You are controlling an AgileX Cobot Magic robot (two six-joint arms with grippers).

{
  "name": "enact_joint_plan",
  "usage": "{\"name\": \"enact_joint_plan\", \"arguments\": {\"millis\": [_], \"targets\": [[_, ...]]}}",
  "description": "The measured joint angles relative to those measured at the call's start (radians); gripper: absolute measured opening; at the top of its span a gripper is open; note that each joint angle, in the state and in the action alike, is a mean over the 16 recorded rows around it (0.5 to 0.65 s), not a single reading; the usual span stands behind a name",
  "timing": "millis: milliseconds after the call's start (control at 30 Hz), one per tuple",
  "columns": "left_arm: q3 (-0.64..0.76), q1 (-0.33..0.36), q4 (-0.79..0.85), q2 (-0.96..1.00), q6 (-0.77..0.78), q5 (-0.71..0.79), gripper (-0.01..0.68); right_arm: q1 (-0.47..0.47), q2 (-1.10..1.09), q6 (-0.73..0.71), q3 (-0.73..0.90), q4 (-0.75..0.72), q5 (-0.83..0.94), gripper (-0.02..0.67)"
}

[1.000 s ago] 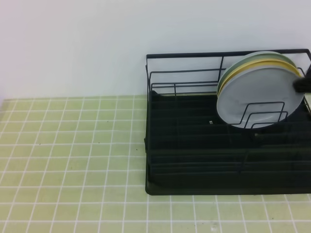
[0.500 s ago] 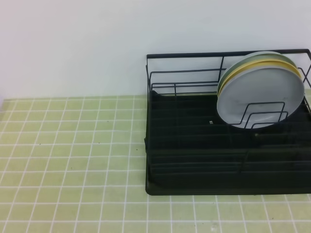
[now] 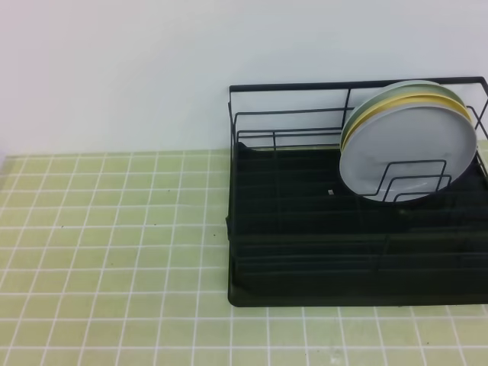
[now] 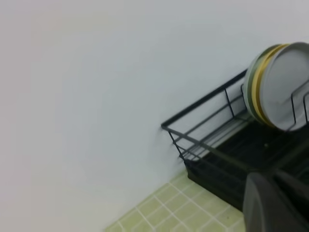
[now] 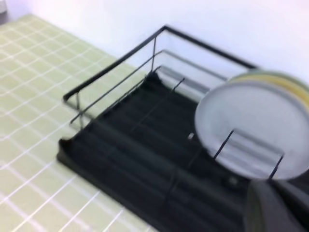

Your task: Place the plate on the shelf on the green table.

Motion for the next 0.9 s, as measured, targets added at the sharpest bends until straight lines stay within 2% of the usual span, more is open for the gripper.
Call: {"name": "enact_joint_plan", "arguments": {"millis": [200, 400, 900], "targets": [[0.023, 0.000, 0.002, 0.000, -0.001, -0.007, -0.002, 0.000, -0.192, 0.017, 0.161, 0.000, -0.024, 0.011], [0.024, 0.000, 0.002, 0.000, -0.001, 0.004, -0.002, 0.000, -0.312, 0.040, 0.256, 0.008, -0.024, 0.011], [0.024, 0.000, 0.003, 0.000, -0.001, 0.007, -0.002, 0.000, -0.366, 0.063, 0.294, 0.176, -0.016, 0.011]]}}
